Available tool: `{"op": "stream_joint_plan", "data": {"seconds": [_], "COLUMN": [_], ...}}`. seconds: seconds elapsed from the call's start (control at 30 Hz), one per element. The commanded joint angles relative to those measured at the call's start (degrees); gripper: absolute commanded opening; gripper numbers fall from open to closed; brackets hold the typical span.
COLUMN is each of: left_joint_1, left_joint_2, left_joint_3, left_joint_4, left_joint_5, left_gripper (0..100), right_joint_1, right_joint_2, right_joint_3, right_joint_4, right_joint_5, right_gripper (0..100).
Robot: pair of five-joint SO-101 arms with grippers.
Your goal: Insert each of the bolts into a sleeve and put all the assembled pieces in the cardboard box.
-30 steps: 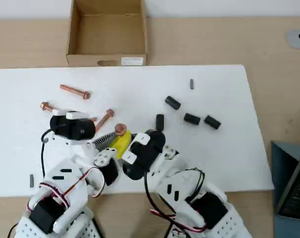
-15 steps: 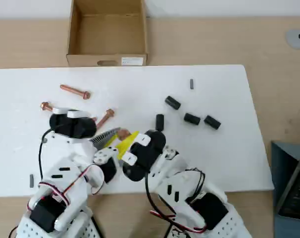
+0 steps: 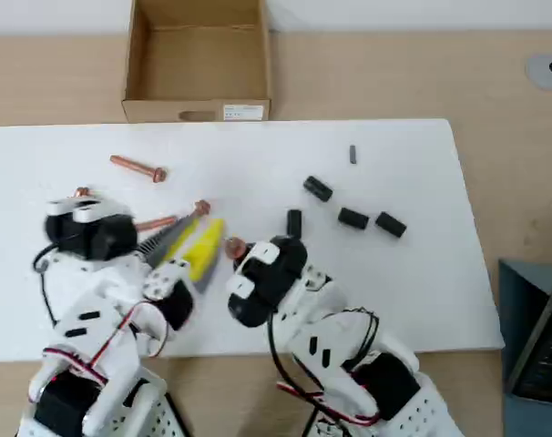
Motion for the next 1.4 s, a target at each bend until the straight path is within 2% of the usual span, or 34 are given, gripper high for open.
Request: {"op": "stream_joint_plan", "data": {"seconds": [0.0, 0.2, 0.37, 0.63, 0.83, 1.1, 1.37], "left_joint_1": [-6.2, -18.6, -23.3, -27.8, -28.9, -28.7, -28.5], "left_joint_2": [-0.2, -0.2, -0.2, -0.2, -0.2, -0.2, -0.2], "left_joint_3": [-3.4, 4.4, 12.9, 23.6, 27.4, 28.5, 28.5], "left_joint_4": [-0.1, 0.1, 0.1, -0.4, -0.4, -0.4, -0.4], "left_joint_5": [-4.7, -9.0, -12.0, -17.0, -17.3, -17.3, -17.3], "left_gripper": [2, 0, 0, 0, 0, 0, 0], "right_joint_1": [5.7, 12.4, 13.5, 17.5, 20.3, 20.4, 20.1], "right_joint_2": [-7.6, -7.0, 0.8, 33.8, 61.1, 91.4, 116.1], "right_joint_3": [-3.6, -5.9, -11.5, -26.9, -44.8, -74.2, -98.1], "right_joint_4": [-1.6, -1.4, -1.8, -13.3, -22.4, -23.4, -23.5], "right_joint_5": [-0.2, -2.9, -3.1, -4.7, -4.5, -4.0, 4.0], "right_gripper": [0.9, 0.9, 0.9, 0.9, 0.9, 0.9, 0.9]}}
